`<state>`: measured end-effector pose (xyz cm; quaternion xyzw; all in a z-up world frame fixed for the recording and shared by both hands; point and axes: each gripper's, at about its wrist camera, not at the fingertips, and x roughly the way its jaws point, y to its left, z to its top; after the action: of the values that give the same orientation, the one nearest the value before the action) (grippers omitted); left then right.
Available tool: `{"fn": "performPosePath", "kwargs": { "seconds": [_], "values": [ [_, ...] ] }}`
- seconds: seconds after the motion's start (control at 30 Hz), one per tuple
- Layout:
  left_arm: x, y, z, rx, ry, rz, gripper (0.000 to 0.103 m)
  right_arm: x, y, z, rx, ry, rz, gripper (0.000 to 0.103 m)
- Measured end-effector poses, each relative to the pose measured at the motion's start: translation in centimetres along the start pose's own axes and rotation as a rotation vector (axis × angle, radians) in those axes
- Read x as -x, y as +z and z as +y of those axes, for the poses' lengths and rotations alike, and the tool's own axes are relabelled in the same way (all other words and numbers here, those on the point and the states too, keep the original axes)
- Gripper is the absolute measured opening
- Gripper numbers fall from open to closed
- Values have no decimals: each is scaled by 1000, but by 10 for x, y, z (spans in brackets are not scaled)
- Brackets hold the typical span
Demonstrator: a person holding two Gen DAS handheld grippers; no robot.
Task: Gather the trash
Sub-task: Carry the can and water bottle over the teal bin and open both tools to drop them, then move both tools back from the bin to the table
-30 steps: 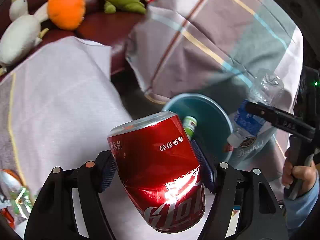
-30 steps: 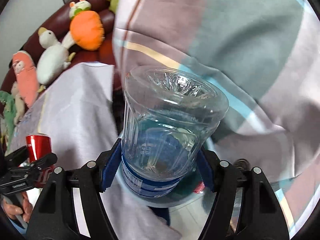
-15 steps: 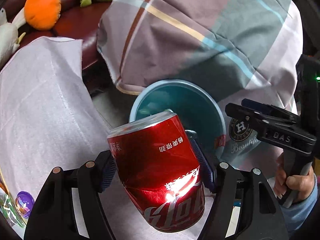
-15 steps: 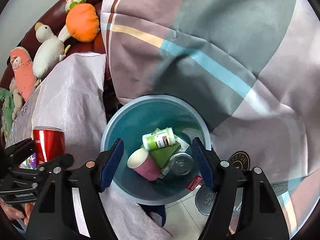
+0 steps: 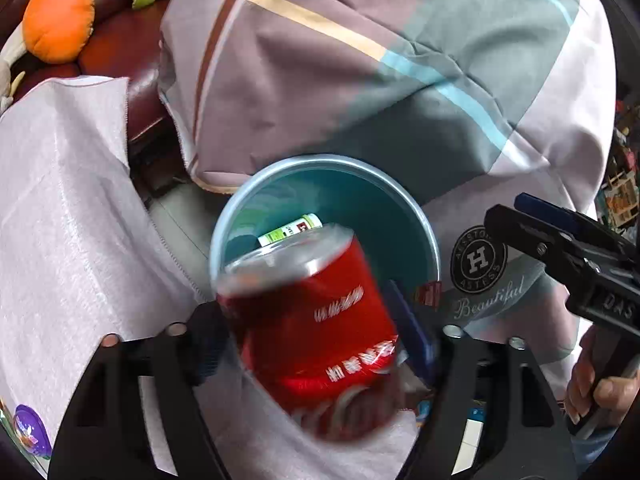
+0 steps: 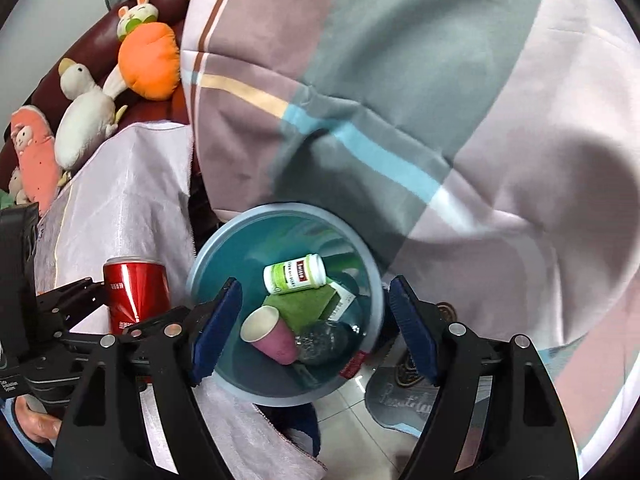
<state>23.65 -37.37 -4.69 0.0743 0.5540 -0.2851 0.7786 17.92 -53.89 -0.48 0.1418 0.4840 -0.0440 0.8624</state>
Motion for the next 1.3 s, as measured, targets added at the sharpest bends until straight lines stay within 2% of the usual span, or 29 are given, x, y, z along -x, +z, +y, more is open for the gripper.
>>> {"fn": "performPosePath", "kwargs": {
  "seconds": [0.1, 0.4, 0.5, 0.7, 1.23, 1.3],
  "values": [
    [-1, -1, -1, -5, 16, -12, 92, 0, 0, -4, -3, -12, 10, 73],
    [5, -16, 21, 38, 13, -10, 92, -4, 1, 3, 7, -34, 41, 77],
    [14, -27, 30, 60, 8, -18, 92, -5, -1, 12, 25, -35, 59, 81],
    [36, -50, 52, 99, 13, -31, 92, -3, -7, 34, 49, -26, 88, 81],
    [122, -123, 131, 244, 76, -117, 92, 21, -30, 137, 203, 29, 106, 81],
    [132, -133, 142, 263, 84, -128, 92, 23, -35, 153, 233, 36, 112, 84]
  ]
}}
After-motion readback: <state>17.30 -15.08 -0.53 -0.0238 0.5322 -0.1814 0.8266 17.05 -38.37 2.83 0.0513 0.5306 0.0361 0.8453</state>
